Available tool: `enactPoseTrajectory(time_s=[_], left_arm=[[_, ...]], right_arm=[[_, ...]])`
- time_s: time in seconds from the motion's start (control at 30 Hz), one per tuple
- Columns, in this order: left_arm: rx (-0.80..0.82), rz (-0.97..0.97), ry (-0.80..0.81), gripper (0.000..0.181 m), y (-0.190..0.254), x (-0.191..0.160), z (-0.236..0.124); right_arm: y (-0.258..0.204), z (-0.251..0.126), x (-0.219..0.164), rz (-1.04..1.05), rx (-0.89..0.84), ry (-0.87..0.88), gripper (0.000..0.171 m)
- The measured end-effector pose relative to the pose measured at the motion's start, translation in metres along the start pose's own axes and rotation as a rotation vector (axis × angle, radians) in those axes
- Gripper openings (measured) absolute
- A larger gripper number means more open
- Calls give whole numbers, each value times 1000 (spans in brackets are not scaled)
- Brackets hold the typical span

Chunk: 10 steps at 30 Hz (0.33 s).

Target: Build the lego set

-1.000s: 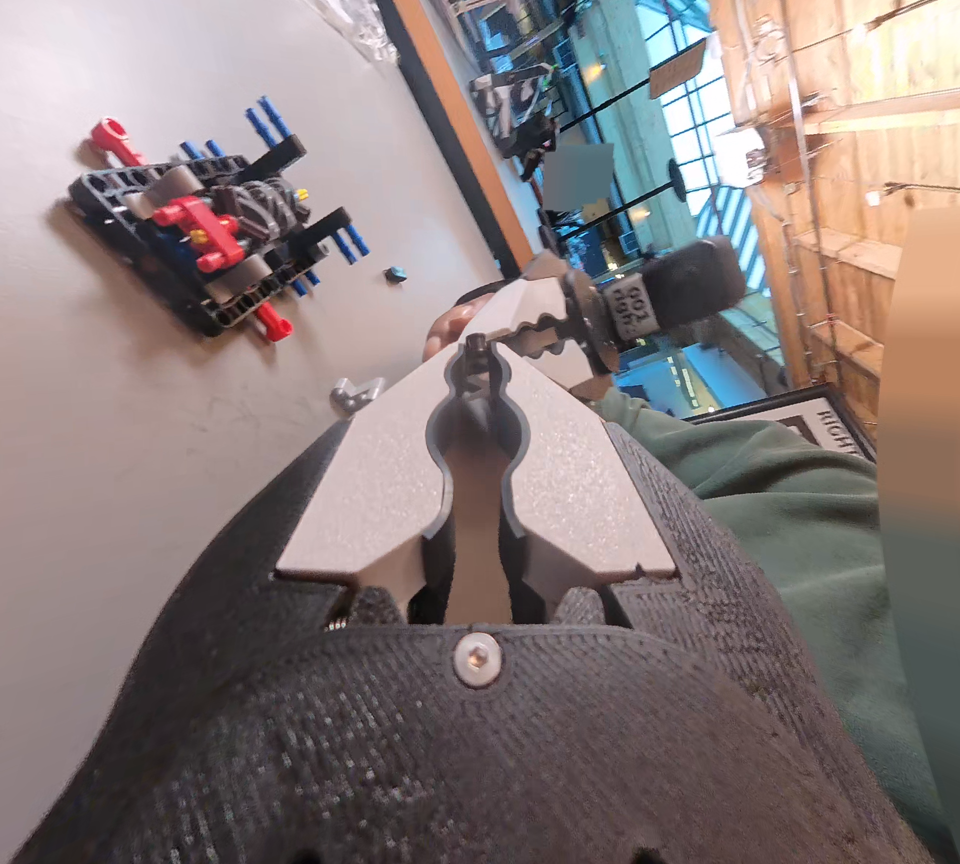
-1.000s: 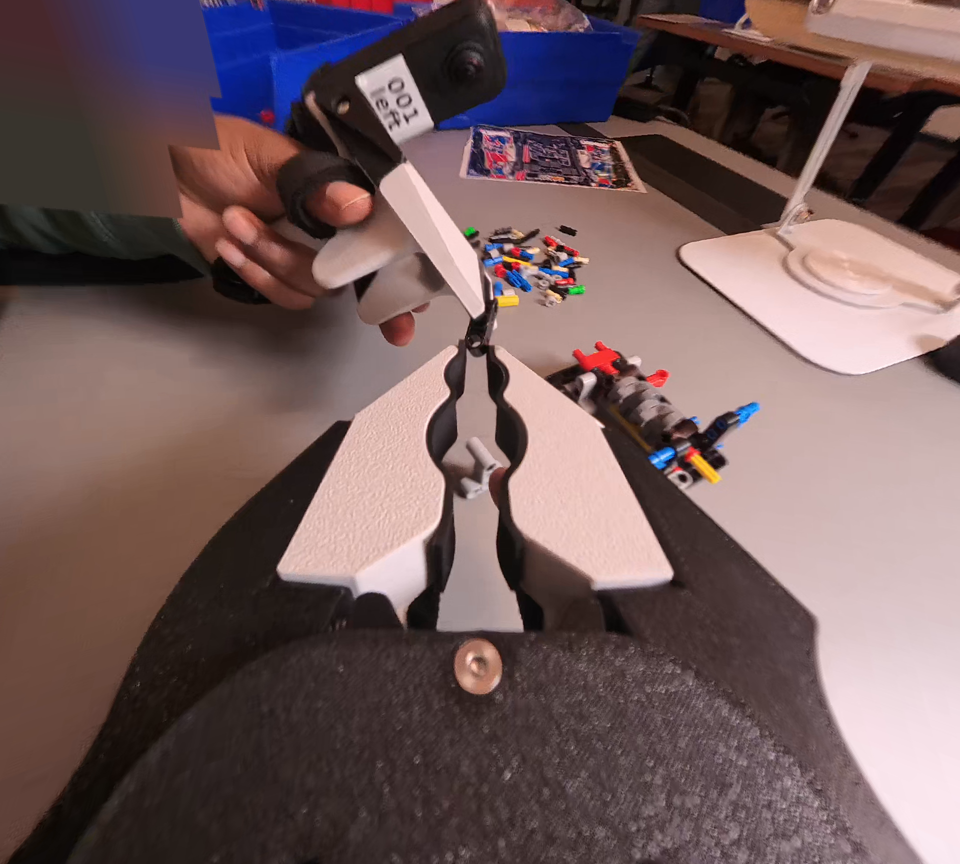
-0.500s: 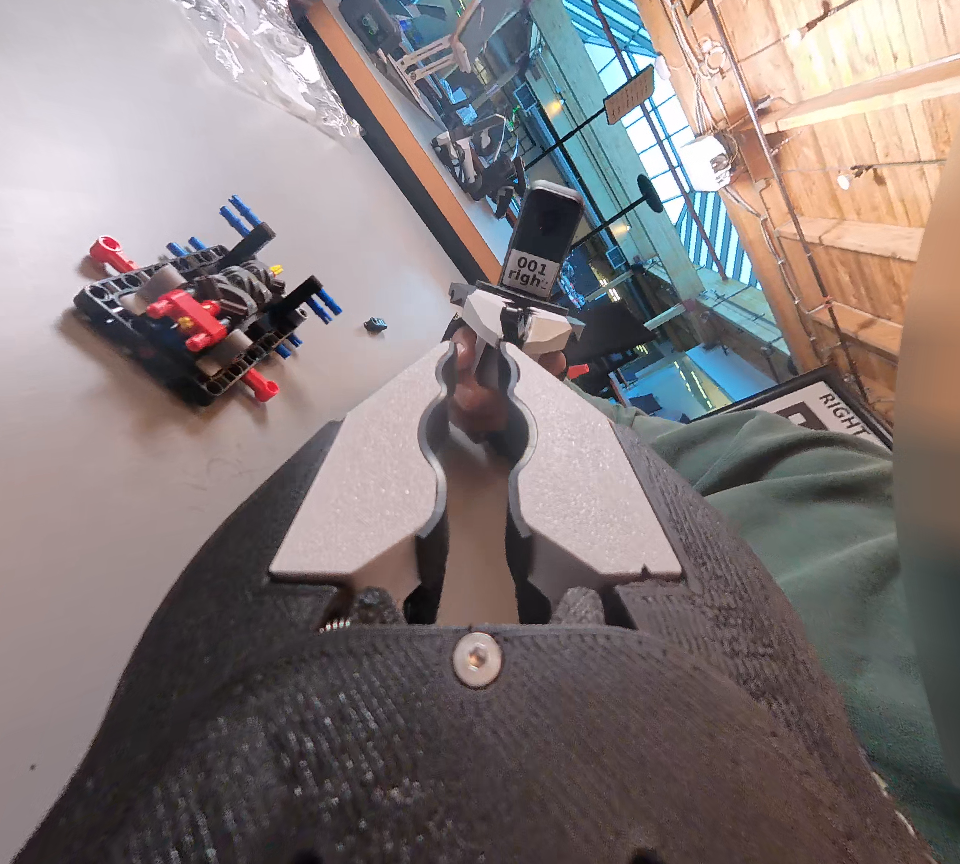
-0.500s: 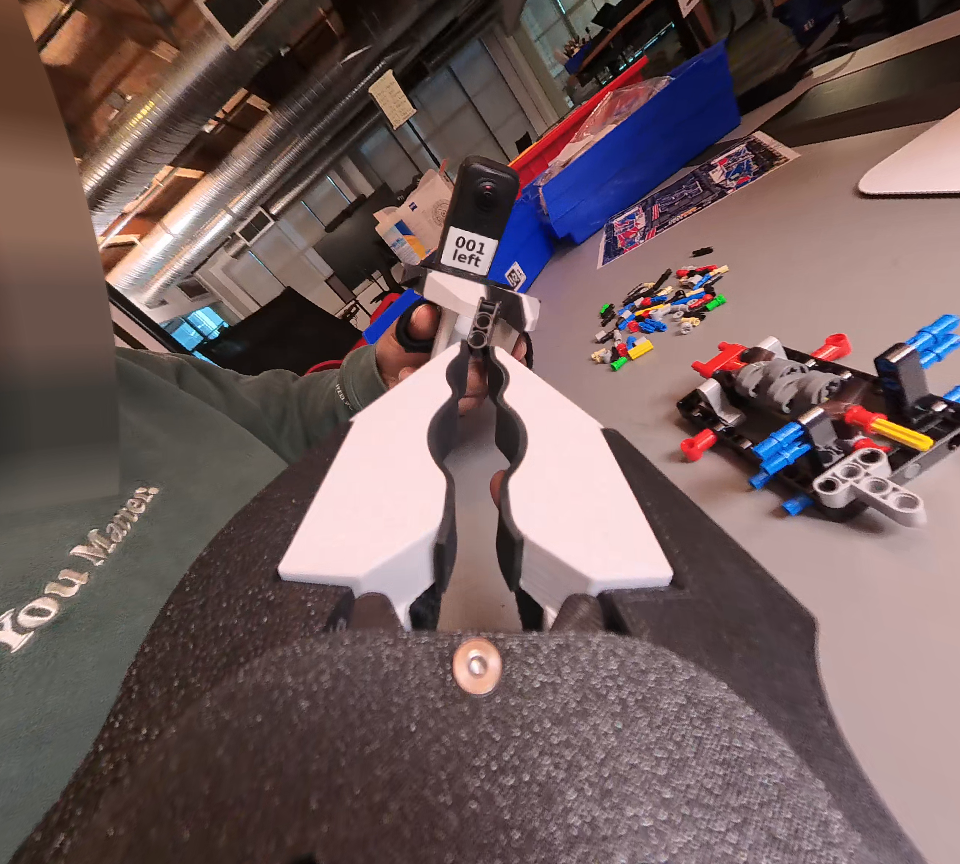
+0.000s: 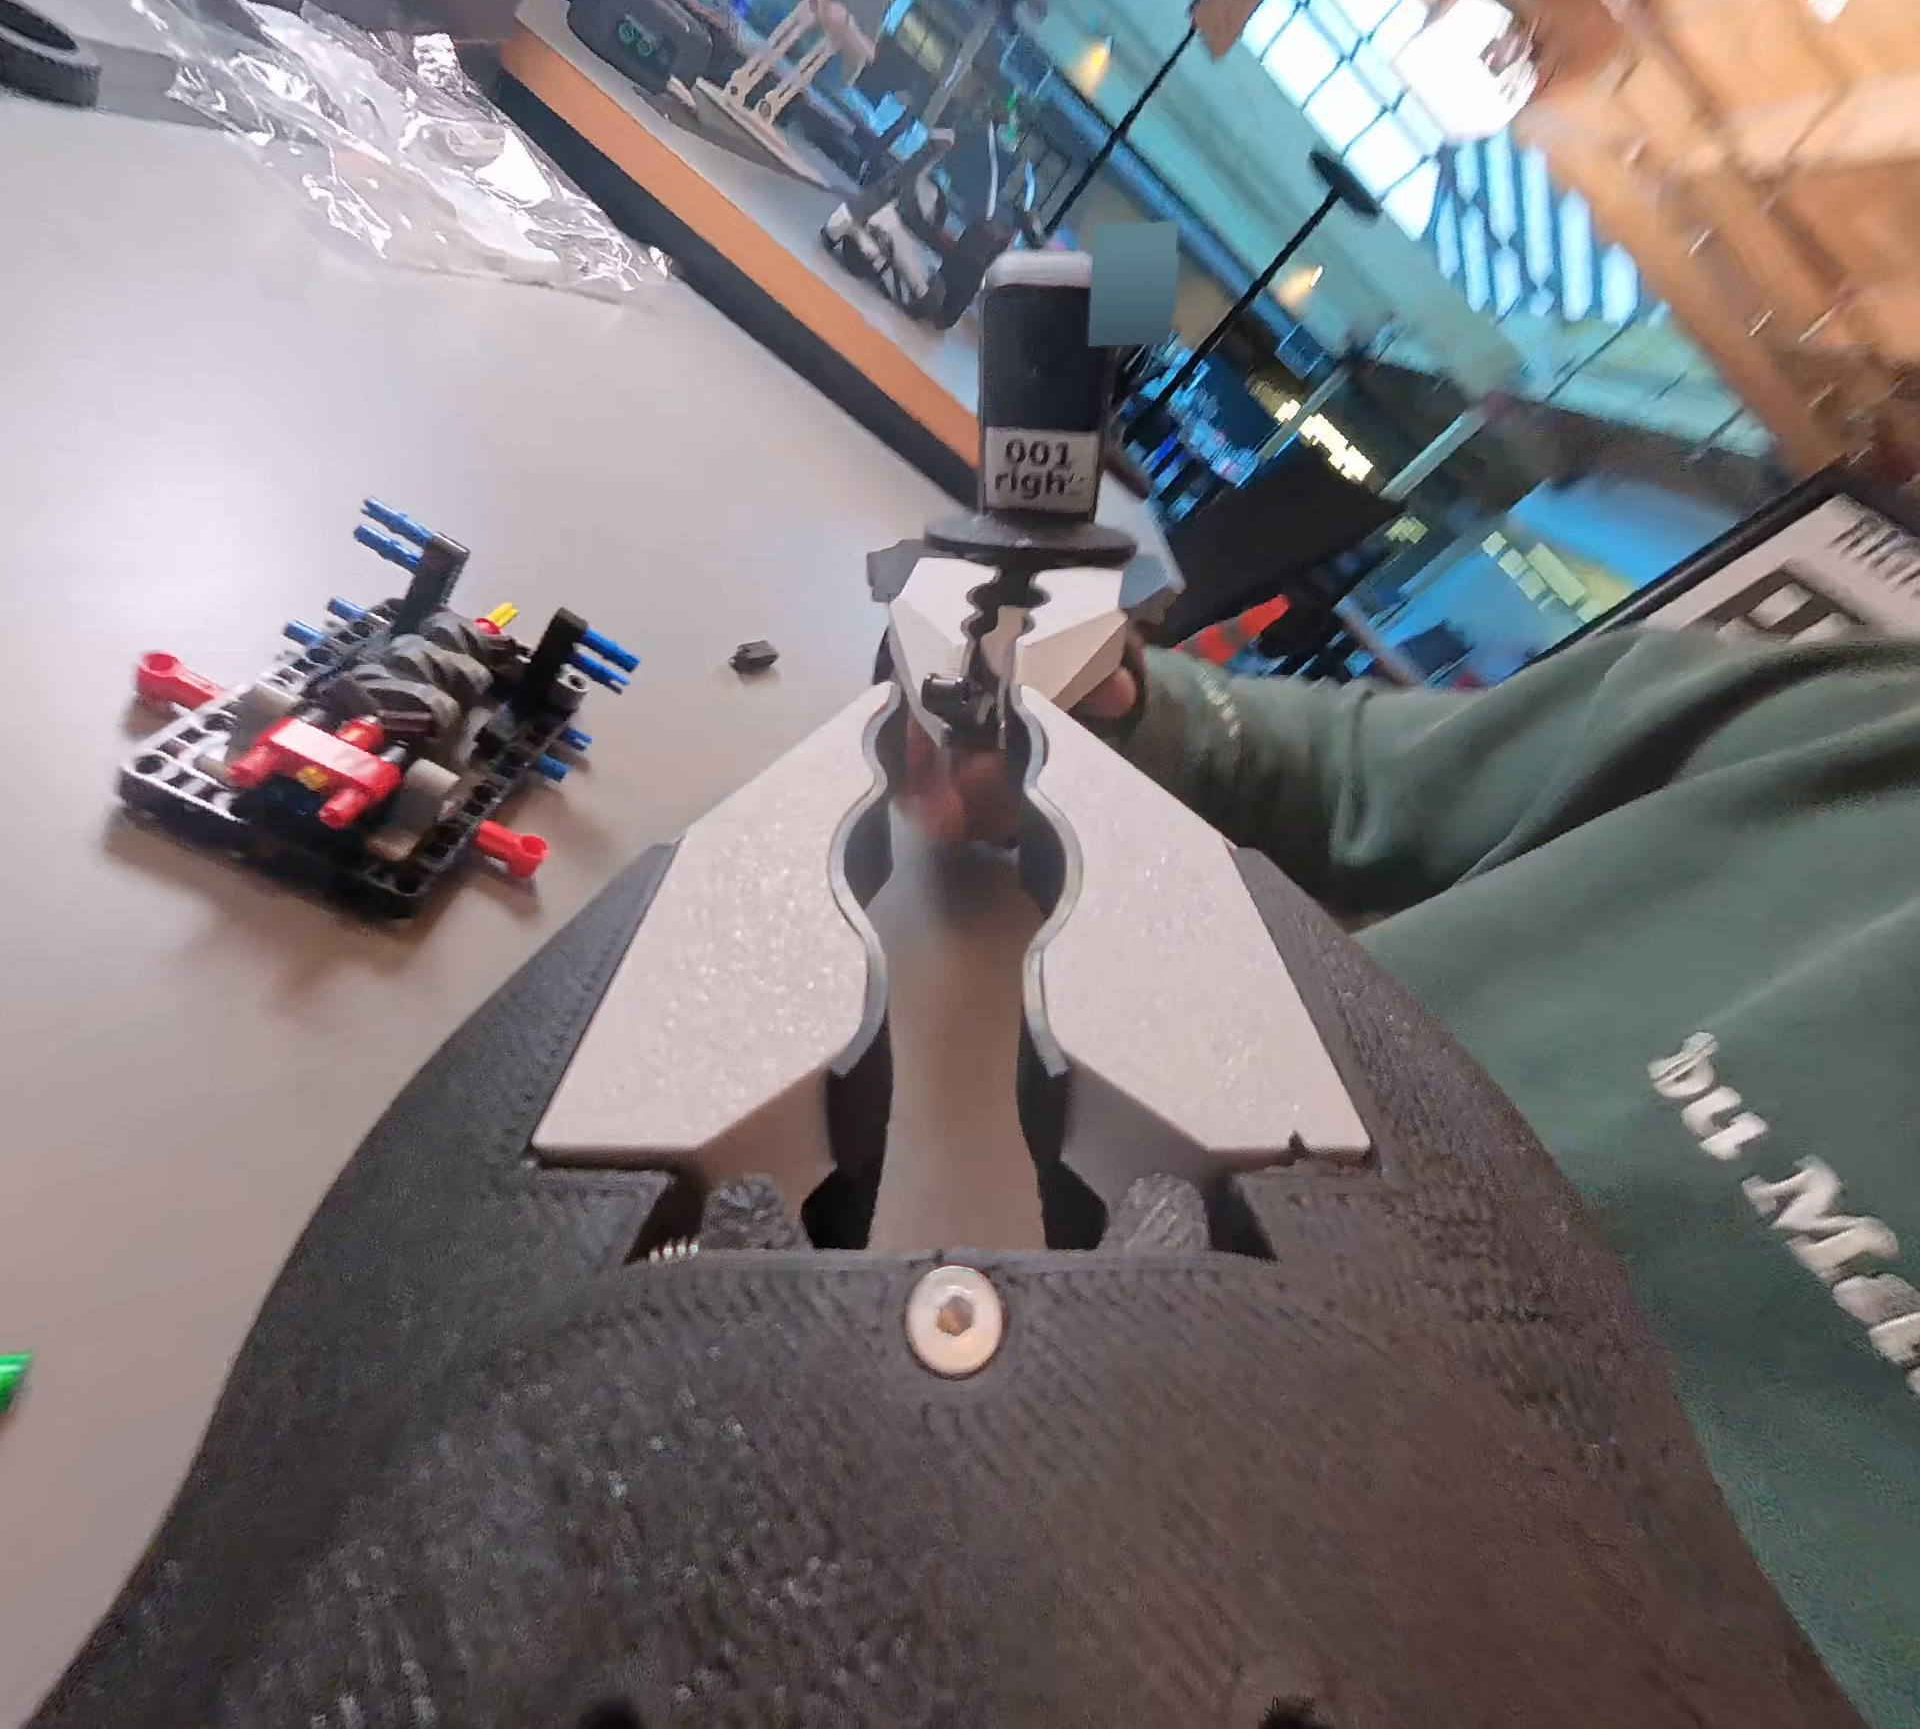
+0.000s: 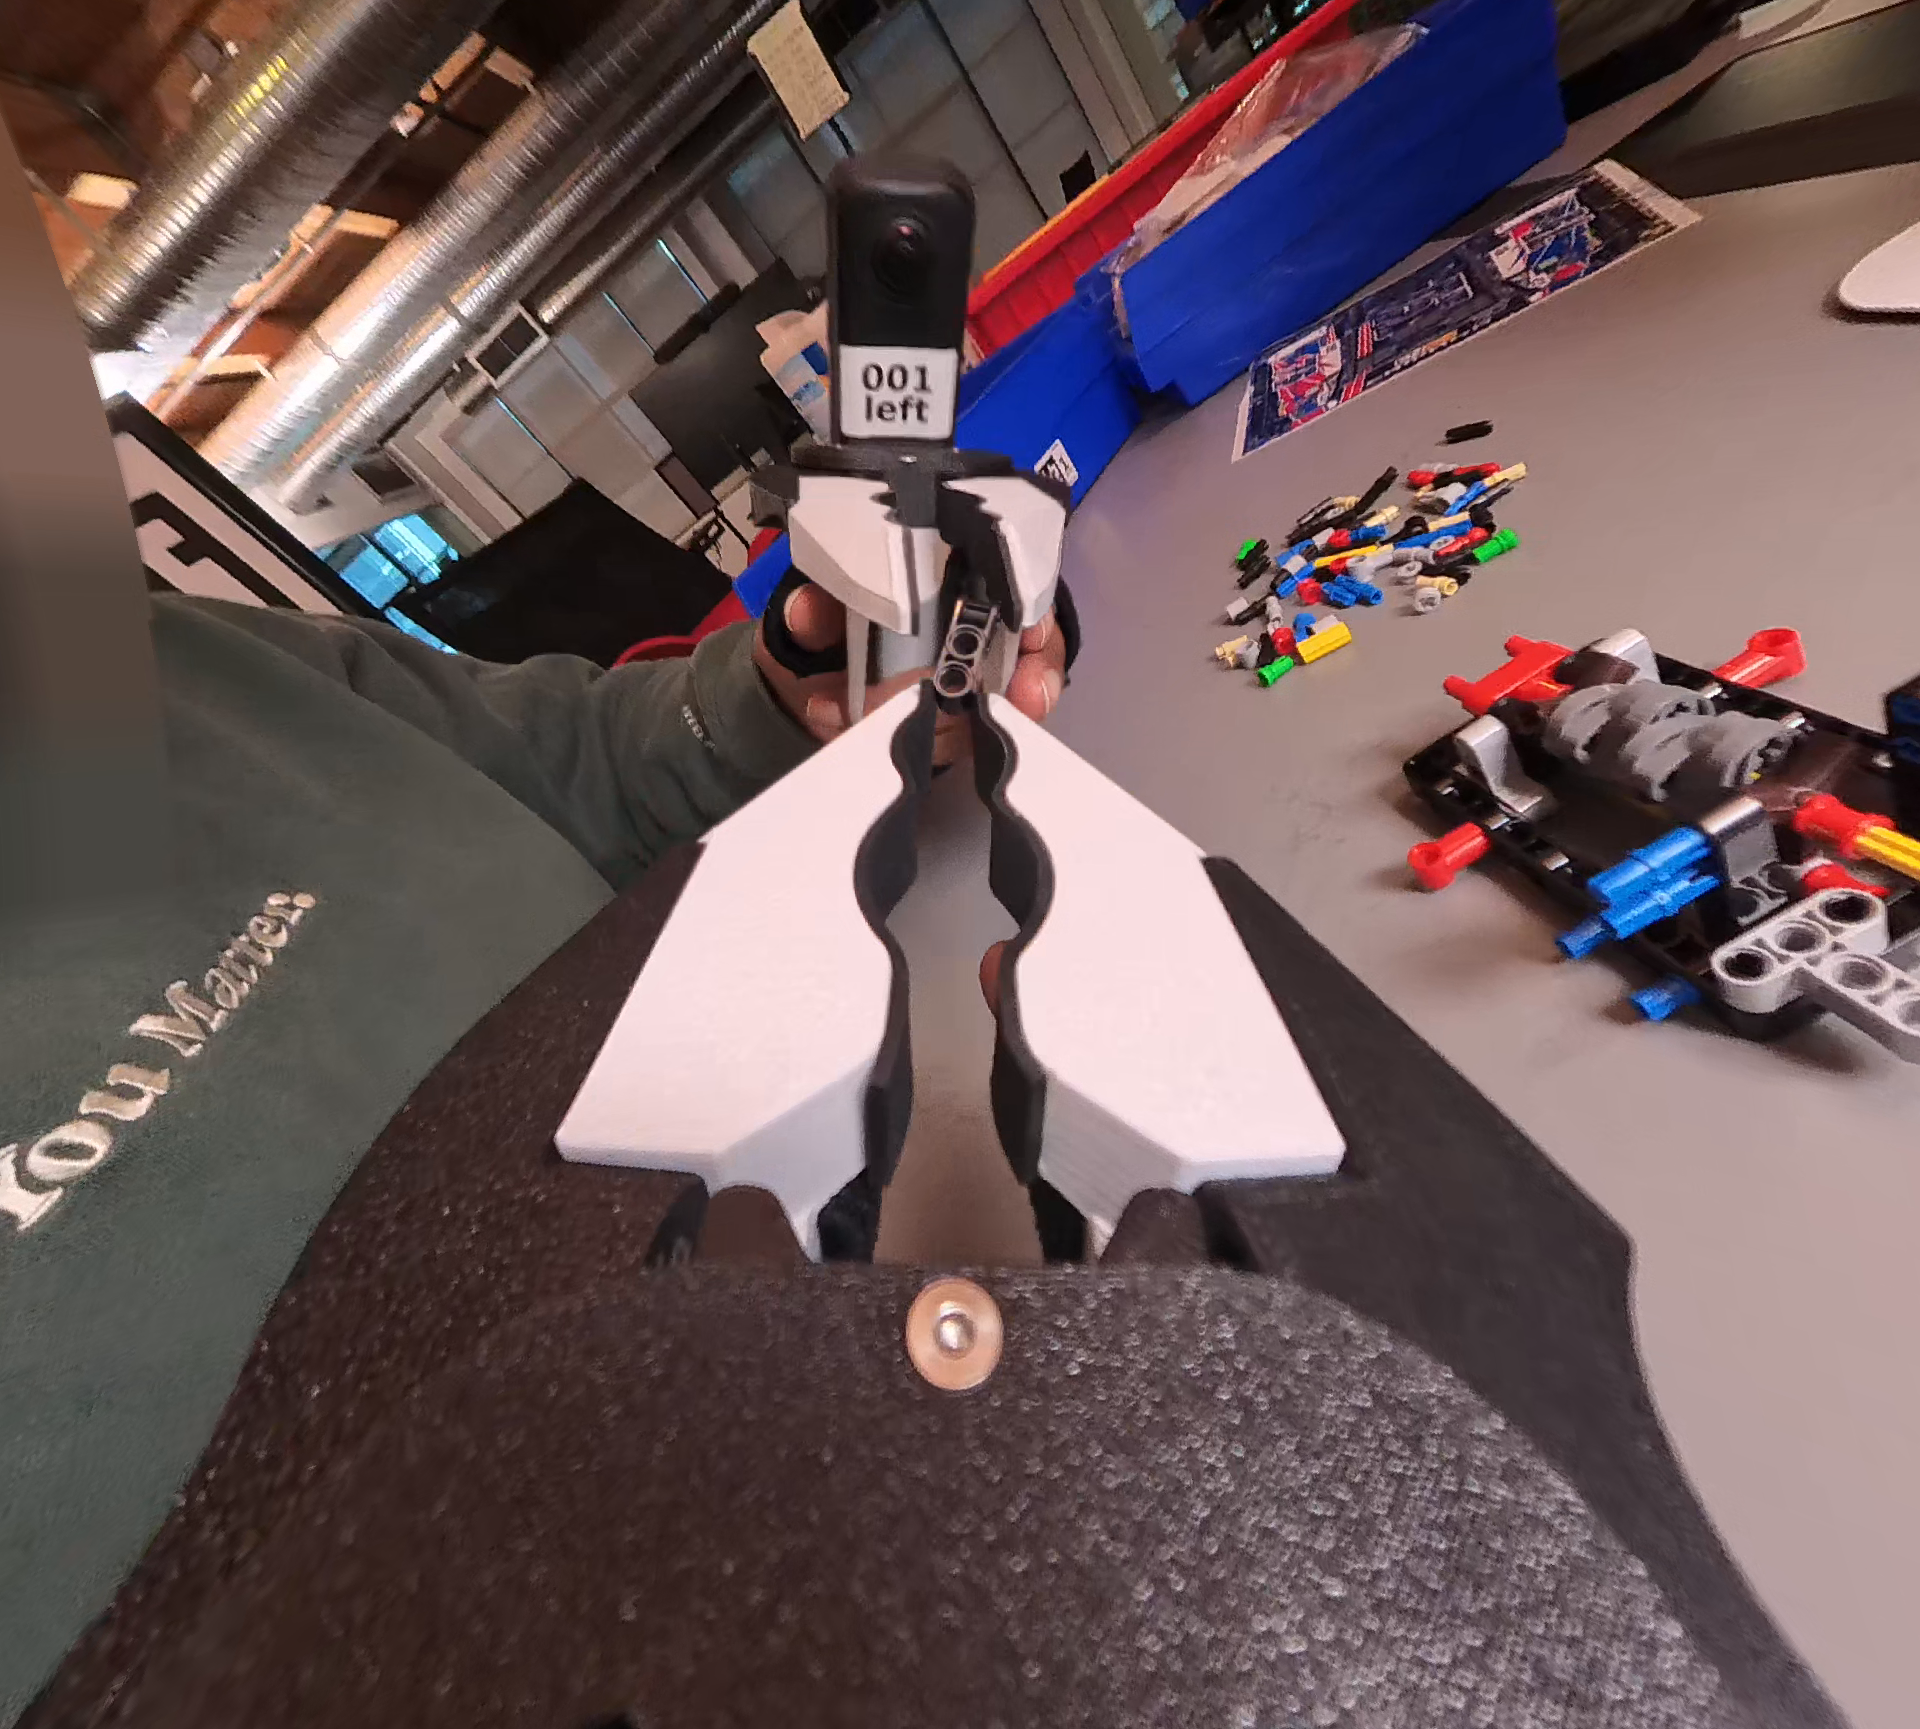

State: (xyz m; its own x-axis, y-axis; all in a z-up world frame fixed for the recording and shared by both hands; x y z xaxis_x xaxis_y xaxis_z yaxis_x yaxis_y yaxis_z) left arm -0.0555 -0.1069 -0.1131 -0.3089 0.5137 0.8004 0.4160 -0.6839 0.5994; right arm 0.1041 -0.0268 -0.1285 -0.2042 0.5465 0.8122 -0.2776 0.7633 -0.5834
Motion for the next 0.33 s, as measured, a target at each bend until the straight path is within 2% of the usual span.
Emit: enactPoseTrajectory(time_s=[0.17, 0.33], left_arm=[[122, 420, -230, 16, 10, -8, 5], [173, 717, -400, 8, 17, -20, 7]], right_arm=[[-3, 1, -6, -54, -40, -88, 4], [-4, -2, -9, -33, -48, -143, 4]])
Point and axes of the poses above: each gripper's, where its closed fingertips meet, z out along the fingers, x out of its top, y = z × x across the jaws, the point moved 9 cm from there along -z, back along the fingers, and after that the axes turned 4 degrees about -x, right-handed, at the moved point
